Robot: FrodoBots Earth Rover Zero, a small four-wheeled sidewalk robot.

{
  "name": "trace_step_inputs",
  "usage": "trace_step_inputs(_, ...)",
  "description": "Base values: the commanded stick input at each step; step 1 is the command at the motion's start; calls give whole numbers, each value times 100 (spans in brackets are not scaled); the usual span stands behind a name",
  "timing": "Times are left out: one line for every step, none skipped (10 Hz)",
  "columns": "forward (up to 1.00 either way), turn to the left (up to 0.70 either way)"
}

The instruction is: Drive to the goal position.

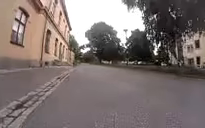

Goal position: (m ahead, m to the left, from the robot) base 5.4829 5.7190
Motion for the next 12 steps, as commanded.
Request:
trace_step_inputs(70,0)
trace_step_inputs(70,0)
trace_step_inputs(70,0)
trace_step_inputs(70,0)
trace_step_inputs(70,0)
trace_step_inputs(70,0)
trace_step_inputs(70,0)
trace_step_inputs(70,0)
trace_step_inputs(70,0)
trace_step_inputs(70,0)
trace_step_inputs(70,0)
trace_step_inputs(70,0)
